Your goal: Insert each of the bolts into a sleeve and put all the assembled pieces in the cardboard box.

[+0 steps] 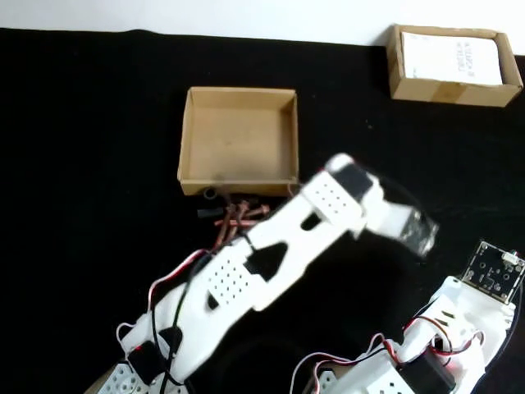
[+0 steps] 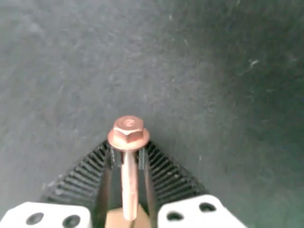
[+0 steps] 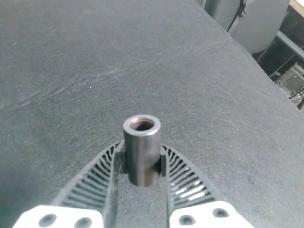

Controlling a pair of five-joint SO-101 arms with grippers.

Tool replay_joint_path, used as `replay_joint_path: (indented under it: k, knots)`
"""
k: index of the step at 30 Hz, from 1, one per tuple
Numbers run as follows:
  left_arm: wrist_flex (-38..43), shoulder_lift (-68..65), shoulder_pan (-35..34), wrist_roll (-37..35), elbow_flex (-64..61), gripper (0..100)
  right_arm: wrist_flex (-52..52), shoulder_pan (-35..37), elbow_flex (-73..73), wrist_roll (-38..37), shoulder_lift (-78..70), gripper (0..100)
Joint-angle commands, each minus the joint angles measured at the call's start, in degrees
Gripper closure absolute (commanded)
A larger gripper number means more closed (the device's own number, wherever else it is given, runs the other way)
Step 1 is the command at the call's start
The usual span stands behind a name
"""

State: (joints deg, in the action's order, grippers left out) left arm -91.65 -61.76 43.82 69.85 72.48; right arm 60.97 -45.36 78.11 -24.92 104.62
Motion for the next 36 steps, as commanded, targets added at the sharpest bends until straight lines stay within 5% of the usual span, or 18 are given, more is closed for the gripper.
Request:
replay_joint_path:
  k: [1,10,19,29,36]
  knots:
    - [-3.96,1.10,-1.71,-5.80,9.54,99,-0.31,-0.22,0.40,0.00,0.48,99.1]
    - [-8.70,1.27,-6.20,-29.80,22.81,99,-2.59,5.41,0.40,7.03,0.48,99.1]
    - [-8.79,7.52,-7.60,-53.27,22.55,99,-2.95,29.49,0.48,19.25,0.48,99.1]
    - [-9.67,20.97,-14.99,-71.56,22.37,99,-10.68,51.30,10.59,28.57,0.48,99.1]
    - [-9.76,30.02,-17.98,-72.70,21.67,99,-22.99,55.87,18.68,30.51,0.48,99.1]
